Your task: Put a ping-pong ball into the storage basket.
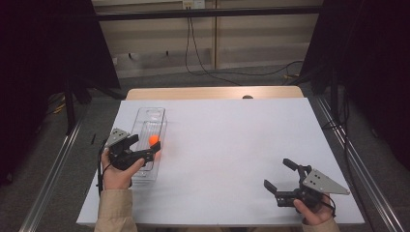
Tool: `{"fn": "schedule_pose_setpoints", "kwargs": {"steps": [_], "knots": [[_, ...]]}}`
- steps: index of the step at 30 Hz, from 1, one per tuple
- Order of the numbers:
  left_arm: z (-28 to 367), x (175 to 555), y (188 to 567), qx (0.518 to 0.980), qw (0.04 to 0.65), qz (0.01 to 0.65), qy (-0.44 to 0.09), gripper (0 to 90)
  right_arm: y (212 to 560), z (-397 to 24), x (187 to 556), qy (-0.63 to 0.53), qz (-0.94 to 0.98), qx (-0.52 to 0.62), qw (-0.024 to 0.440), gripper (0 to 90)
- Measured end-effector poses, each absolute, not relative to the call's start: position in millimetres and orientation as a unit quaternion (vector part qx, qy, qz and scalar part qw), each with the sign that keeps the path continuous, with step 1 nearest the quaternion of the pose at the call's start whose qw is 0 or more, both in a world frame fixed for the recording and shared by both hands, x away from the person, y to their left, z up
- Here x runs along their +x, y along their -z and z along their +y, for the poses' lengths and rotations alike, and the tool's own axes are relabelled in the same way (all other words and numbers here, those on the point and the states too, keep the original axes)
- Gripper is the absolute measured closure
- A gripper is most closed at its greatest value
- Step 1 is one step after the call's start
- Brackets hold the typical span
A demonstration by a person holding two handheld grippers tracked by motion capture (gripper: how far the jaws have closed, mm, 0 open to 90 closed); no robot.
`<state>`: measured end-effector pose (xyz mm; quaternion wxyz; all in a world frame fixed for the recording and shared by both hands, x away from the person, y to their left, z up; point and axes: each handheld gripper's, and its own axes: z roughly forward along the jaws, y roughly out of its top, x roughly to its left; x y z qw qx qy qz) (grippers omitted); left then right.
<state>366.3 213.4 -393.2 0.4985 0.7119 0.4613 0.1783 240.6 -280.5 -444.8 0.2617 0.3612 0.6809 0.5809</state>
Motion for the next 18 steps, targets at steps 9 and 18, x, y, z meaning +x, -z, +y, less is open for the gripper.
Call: {"fn": "schedule_pose_setpoints", "kwargs": {"steps": [9, 18], "knots": [[217, 353, 403, 0.716, 0.505, 0.447, -0.182, 4.5, 445, -280, 241, -0.581, 0.681, 0.361, 0.263, 2.5], [220, 341, 420, 0.712, 0.516, 0.436, -0.194, 3.2, 445, -280, 241, -0.58, 0.682, 0.36, 0.262, 2.4]]}}
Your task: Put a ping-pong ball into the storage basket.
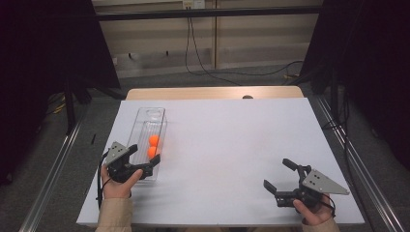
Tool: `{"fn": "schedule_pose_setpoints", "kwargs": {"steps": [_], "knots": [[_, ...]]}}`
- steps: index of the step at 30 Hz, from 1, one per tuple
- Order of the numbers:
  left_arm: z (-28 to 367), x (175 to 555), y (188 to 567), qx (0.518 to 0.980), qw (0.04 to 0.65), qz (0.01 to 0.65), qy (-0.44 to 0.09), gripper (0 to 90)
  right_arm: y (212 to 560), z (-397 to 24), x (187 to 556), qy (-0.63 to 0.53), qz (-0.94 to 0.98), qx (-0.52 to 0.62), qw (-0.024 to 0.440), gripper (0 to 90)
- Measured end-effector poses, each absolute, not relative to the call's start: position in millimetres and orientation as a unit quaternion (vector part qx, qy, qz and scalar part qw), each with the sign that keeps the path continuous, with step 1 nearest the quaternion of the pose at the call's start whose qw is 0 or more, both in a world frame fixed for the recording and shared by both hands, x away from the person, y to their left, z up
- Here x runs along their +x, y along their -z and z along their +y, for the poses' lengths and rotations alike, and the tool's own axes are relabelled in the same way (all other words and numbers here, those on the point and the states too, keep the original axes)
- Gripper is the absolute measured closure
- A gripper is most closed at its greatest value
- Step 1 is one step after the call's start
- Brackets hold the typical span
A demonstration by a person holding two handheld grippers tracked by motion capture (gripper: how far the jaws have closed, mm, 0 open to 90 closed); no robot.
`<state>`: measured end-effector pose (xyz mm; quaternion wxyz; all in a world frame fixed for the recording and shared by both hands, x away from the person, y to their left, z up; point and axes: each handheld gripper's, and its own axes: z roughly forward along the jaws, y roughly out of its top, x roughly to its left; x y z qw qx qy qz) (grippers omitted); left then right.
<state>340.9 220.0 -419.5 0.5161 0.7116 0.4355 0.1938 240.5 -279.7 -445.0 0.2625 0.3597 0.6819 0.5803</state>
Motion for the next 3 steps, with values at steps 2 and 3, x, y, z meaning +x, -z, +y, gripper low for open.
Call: {"fn": "schedule_pose_setpoints", "kwargs": {"steps": [2, 3], "knots": [[220.8, 339.1, 419.3, 0.711, 0.522, 0.43, -0.193, 2.9, 445.1, -279.7, 240.4, -0.58, 0.683, 0.359, 0.262, 2.5], [220.8, 338.4, 419.3, 0.71, 0.527, 0.426, -0.193, 2.9, 445.1, -279.7, 240.3, -0.58, 0.683, 0.358, 0.263, 2.4]]}}
